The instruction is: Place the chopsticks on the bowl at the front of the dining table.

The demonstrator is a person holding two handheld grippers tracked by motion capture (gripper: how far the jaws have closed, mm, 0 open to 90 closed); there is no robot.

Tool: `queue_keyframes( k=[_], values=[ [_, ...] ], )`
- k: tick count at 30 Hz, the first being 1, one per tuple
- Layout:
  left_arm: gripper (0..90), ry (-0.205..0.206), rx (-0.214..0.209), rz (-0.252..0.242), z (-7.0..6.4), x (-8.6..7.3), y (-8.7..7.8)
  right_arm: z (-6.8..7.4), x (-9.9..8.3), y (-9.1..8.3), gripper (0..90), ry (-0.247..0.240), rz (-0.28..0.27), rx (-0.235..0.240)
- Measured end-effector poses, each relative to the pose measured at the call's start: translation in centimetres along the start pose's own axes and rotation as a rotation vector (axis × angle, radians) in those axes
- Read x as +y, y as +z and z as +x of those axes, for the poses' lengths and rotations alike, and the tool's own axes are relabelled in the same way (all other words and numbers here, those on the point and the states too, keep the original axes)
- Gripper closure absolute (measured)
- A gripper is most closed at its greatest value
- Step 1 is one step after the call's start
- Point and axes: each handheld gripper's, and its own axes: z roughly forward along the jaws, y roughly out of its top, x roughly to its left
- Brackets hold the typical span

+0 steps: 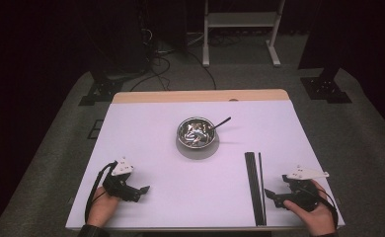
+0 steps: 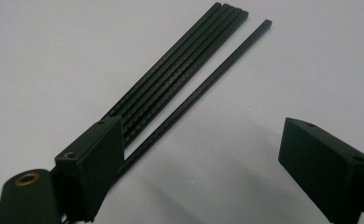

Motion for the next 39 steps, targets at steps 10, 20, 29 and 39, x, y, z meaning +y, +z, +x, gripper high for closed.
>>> queue_keyframes(
  k=[10, 20, 29, 39],
  values=[
    [0.0, 0.000, 0.001, 0.000, 0.0, 0.0, 0.0, 0.8, -1.0, -0.3, 13.0, -0.008, 0.011, 0.013],
    [0.0, -0.001, 0.001, 0.000, 0.0, 0.0, 0.0, 1.5, -1.7, -0.4, 13.1, -0.017, 0.020, 0.027],
    [0.0, -0.001, 0.001, 0.000, 0.0, 0.0, 0.0, 2.1, -2.1, -0.5, 13.0, -0.024, 0.027, 0.035],
    [0.0, -0.001, 0.001, 0.000, 0.0, 0.0, 0.0, 2.4, -2.1, -0.1, 13.0, -0.051, 0.047, 0.024]
  ],
)
